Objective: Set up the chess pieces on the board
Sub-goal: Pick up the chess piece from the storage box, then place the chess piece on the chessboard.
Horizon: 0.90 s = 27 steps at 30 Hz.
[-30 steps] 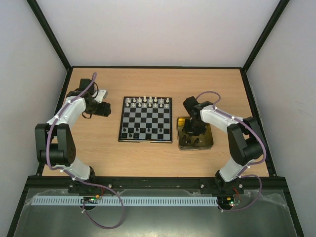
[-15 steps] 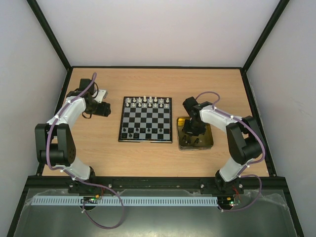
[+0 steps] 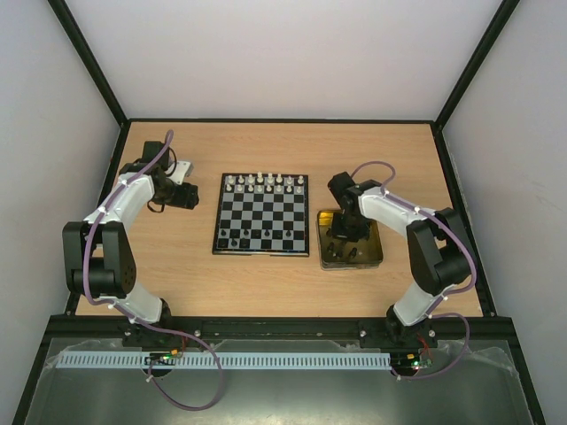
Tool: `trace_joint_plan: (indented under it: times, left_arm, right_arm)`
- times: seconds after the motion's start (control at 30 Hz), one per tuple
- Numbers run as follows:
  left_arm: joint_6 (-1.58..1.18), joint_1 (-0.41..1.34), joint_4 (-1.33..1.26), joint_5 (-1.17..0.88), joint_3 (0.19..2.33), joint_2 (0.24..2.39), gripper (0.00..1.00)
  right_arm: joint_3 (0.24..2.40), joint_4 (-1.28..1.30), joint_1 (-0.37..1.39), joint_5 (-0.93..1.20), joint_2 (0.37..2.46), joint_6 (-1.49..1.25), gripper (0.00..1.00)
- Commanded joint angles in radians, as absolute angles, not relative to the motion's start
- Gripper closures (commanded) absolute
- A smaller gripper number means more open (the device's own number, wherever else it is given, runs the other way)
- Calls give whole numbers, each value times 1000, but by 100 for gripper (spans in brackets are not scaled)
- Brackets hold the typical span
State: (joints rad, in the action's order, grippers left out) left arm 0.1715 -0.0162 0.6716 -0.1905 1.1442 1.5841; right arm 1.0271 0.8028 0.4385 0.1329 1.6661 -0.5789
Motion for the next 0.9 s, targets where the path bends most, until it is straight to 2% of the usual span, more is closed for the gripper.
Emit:
trace_joint_plan:
  times: [0.0,0.5,0.87]
  left_arm:
    - [164,-12,682,-196,1139,1581,26]
    - [161,-11,675,-202,1146,1579,26]
    - [161,-11,676,-195,1140,1563,26]
  right_arm:
    - [1122,914,434,45,1617,-559,94]
    - [1455,1085,581,68,1681,-614,93]
    - [1484,1040,667,138,1762,-628,93]
